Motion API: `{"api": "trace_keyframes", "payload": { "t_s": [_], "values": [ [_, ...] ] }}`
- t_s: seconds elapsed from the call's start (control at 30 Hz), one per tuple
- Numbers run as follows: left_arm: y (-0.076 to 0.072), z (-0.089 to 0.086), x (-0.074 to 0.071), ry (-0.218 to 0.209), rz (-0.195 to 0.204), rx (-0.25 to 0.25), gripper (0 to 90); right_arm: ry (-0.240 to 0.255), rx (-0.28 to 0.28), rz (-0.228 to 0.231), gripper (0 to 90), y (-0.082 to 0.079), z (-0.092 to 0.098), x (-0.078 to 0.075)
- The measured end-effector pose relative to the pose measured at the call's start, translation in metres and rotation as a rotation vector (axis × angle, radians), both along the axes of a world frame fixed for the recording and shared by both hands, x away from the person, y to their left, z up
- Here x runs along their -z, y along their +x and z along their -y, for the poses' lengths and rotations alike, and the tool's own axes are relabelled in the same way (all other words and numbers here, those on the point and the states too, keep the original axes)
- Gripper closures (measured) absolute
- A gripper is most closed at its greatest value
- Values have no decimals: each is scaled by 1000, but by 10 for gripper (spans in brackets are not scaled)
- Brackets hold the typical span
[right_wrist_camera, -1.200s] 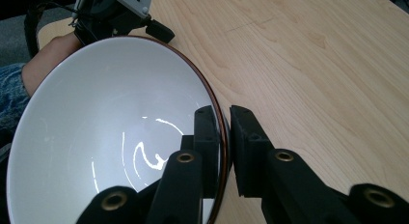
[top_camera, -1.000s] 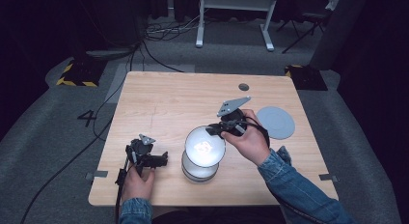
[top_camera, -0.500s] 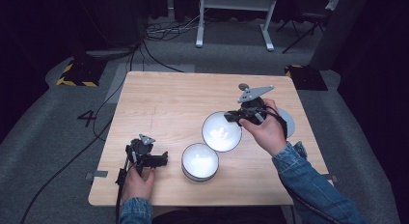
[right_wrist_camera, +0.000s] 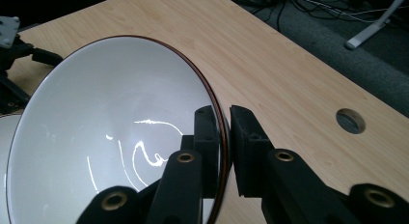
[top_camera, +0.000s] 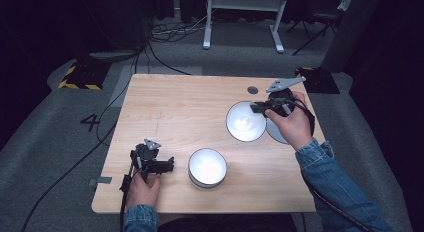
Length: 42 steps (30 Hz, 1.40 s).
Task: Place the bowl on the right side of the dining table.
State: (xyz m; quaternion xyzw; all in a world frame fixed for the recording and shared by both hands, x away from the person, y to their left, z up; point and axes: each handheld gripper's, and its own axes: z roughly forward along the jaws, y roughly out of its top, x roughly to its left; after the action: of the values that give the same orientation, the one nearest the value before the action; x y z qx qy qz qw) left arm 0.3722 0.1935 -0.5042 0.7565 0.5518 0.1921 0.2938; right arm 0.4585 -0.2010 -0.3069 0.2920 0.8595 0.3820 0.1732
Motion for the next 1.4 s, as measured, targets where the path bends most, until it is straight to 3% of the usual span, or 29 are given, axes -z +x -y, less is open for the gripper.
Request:
{"api": "trace_keyframes", "payload": {
  "t_s": [0.57, 1.4],
  "values": [
    [0, 0, 0, 2, -2, -1, 2, -6, 126, 11, 821, 24, 42, -9],
    [0, 0, 0, 3, -2, -1, 2, -17, 313, -13, 821, 49, 104, -8]
  ]
}}
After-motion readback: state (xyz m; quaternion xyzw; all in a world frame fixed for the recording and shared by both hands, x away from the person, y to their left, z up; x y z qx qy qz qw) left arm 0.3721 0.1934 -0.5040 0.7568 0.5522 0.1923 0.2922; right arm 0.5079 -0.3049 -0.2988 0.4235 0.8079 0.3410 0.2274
